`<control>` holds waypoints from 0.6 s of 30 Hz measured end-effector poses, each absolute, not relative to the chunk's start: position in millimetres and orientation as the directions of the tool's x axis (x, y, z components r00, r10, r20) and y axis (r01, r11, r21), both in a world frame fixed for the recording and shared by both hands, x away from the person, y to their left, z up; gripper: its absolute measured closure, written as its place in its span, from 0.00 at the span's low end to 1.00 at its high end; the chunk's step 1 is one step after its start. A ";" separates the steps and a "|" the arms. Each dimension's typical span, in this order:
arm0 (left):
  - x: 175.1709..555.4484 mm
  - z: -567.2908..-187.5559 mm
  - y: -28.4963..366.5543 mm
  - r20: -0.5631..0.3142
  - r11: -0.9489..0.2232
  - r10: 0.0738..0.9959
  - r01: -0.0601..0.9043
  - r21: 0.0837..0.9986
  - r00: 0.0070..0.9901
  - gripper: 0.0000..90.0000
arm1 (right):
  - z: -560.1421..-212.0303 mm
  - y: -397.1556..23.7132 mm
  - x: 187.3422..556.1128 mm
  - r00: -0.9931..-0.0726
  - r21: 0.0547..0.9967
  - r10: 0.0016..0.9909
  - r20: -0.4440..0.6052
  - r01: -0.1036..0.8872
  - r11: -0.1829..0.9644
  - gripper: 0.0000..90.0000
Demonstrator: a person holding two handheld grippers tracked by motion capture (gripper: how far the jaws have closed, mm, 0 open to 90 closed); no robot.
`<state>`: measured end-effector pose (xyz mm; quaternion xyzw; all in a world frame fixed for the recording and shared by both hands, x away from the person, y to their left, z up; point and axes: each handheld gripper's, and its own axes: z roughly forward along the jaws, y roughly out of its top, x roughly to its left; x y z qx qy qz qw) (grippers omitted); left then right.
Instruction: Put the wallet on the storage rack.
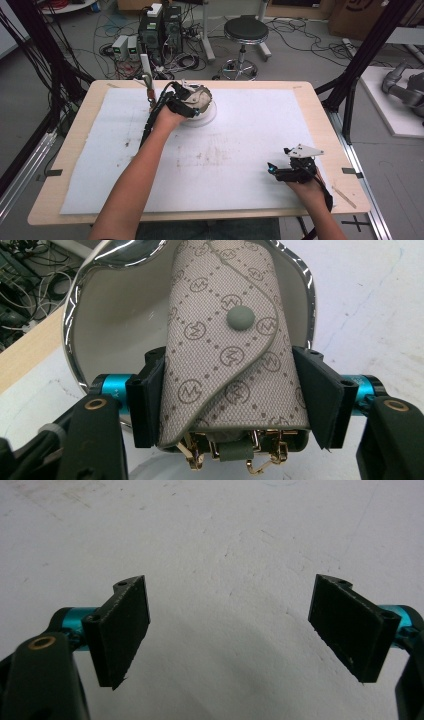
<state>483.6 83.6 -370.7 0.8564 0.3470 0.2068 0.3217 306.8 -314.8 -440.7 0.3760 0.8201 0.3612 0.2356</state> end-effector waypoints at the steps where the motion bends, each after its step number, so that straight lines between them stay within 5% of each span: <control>1: 484.4 -370.5 83.3 0.129 -0.552 0.728 0.465 0.692 0.673 0.39 | -440.7 -314.9 307.1 -0.607 0.769 0.787 -0.115 0.447 0.457 0.19; 18: 482.2 -356.3 86.2 0.120 -0.494 0.752 0.433 0.754 0.648 0.27 | -440.8 -314.0 306.6 -0.610 0.765 0.783 -0.123 0.444 0.466 0.19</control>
